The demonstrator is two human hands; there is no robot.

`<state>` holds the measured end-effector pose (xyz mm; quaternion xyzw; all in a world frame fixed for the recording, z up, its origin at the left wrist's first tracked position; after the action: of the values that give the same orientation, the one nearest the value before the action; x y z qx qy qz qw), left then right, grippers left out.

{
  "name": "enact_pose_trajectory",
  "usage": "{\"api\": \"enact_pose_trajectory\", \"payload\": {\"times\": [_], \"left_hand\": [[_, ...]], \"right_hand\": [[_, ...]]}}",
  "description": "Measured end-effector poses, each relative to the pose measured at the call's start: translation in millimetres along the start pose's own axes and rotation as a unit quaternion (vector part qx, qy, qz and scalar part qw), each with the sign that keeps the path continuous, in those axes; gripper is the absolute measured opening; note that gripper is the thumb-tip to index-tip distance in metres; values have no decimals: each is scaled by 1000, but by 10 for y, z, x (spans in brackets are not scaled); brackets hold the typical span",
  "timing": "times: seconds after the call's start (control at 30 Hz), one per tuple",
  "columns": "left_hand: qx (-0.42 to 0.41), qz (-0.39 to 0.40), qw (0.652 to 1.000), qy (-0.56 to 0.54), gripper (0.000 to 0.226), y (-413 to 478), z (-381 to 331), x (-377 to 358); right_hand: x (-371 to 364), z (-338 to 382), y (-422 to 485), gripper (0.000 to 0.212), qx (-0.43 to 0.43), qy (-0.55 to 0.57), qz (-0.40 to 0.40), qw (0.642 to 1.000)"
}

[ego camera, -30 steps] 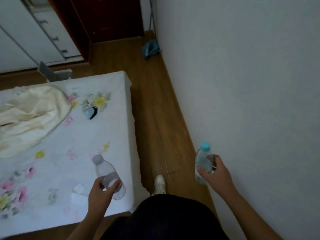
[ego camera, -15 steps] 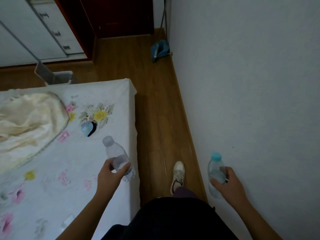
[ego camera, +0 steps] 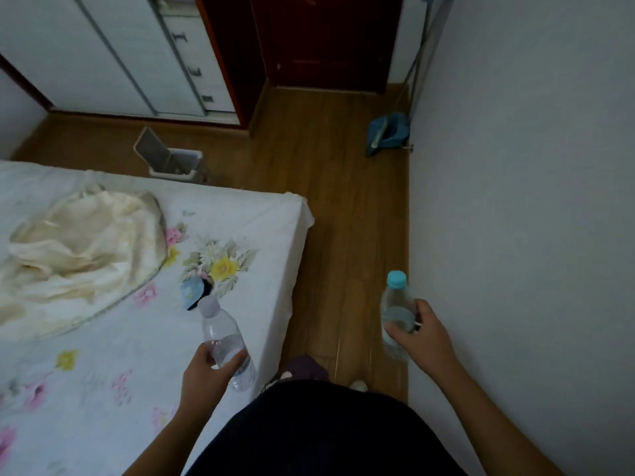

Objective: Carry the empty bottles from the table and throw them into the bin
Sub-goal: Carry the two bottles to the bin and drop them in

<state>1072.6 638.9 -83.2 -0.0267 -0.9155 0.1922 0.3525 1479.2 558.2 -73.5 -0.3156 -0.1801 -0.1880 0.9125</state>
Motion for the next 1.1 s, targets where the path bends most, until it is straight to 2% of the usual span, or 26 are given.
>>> {"api": "enact_pose_trajectory", "payload": {"times": [0.2, 0.27, 0.4, 0.47, 0.6, 0.67, 0.7, 0.8, 0.83, 0.93, 1.03, 1.1], "left_hand": [[85, -38, 996, 4, 58, 778, -85, -21], [90, -37, 995, -3, 61, 1165, -190, -64], [60, -8, 998, 0, 76, 2026, -734, -208], [36, 10, 999, 11, 71, 2455, -1200, -277], [-46, 45, 998, 29, 67, 3245, -2115, -458], [-78, 50, 995, 29, 55, 3623, -2541, -567], [-93, 58, 994, 30, 53, 3794, -2756, -627], [-102, 80, 992, -11, 51, 4264, -3344, -807], [-103, 79, 991, -24, 53, 4413, -3492, -866], [-94, 69, 993, -34, 60, 4788, -3802, -973], [-54, 38, 997, -32, 57, 5070, -3906, -1001], [-20, 11, 999, -39, 52, 5225, -3956, -967]], "right_hand": [[-26, 760, 1151, 63, 29, -35, 37, 998], [-14, 931, 1498, 68, 23, -42, 37, 998], [130, 1191, 2007, 66, -7, -49, -4, 999], [244, 1276, 2219, 58, -25, -42, -26, 999], [524, 1397, 2608, 78, -56, -3, -71, 996], [644, 1460, 2804, 68, -79, -2, -84, 993], [703, 1513, 2911, 71, -86, 7, -88, 992], [901, 1655, 3373, 97, -89, 16, -109, 990], [952, 1726, 3571, 94, -92, 12, -105, 990], [1060, 2052, 4189, 60, -90, -3, -81, 993], [1106, 2538, 4834, 59, -70, -20, -45, 996], [1069, 2915, 5299, 47, -52, -36, -17, 998]]}}
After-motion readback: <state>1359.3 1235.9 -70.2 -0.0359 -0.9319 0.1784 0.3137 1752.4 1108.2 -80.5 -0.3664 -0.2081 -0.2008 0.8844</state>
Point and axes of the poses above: each hand's wrist, its own y-axis towards the middle knuckle, its own x-axis out of the back of the hand, z = x × y, the point moved 4 cm from there along y, towards the middle knuckle, and after that the axes turned 7 degrees about -x, right-handed, at the moved point
